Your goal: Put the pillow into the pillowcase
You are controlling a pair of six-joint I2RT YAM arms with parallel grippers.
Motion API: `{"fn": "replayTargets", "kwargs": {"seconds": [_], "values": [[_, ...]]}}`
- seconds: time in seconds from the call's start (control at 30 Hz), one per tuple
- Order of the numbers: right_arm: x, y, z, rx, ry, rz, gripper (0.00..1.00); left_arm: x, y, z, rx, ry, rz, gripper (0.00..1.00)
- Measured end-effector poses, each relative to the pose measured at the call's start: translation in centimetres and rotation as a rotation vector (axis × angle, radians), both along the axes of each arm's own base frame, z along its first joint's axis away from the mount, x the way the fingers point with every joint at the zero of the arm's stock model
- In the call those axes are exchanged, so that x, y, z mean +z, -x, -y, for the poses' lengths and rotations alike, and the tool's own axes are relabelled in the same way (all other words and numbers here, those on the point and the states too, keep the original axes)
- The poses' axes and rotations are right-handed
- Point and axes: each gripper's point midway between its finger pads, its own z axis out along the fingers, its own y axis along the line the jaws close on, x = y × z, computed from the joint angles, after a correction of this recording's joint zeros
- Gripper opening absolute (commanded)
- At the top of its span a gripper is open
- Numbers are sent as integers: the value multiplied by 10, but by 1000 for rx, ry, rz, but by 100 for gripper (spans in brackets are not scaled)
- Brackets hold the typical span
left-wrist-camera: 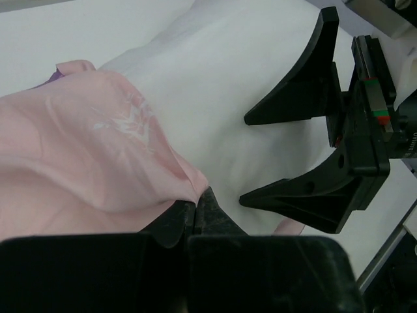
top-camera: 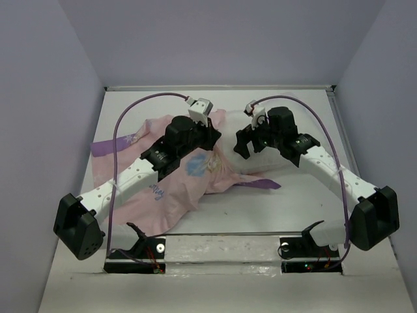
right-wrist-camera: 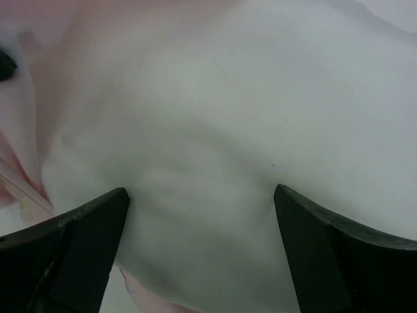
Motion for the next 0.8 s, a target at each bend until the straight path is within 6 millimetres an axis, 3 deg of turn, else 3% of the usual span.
{"fn": "replayTargets", "kwargs": {"seconds": [0.17, 0.27, 0.3, 0.37, 0.4, 0.43, 0.57, 0.8], "values": [[0, 12, -11, 102, 12, 16, 100, 5, 0, 1, -21, 13, -6, 0], [-11, 29, -36, 218, -6, -12, 75, 12, 2, 5, -42, 38, -13, 0], [-20, 33, -47, 261, -18, -34, 50, 14, 3, 7, -51, 48, -18, 0], [-34, 37, -60, 313, -43, -64, 28, 15, 6, 10, -69, 63, -32, 0], [-44, 39, -67, 343, -73, -89, 7, 15, 8, 12, -85, 79, -48, 0], [-51, 40, -73, 363, -106, -102, 0, 16, 10, 14, -94, 98, -62, 0], [-49, 51, -88, 400, -261, -110, 0, 18, 17, 22, -135, 173, -109, 0], [12, 62, -105, 456, -547, -36, 0, 19, 28, 35, -175, 293, -157, 0]]}}
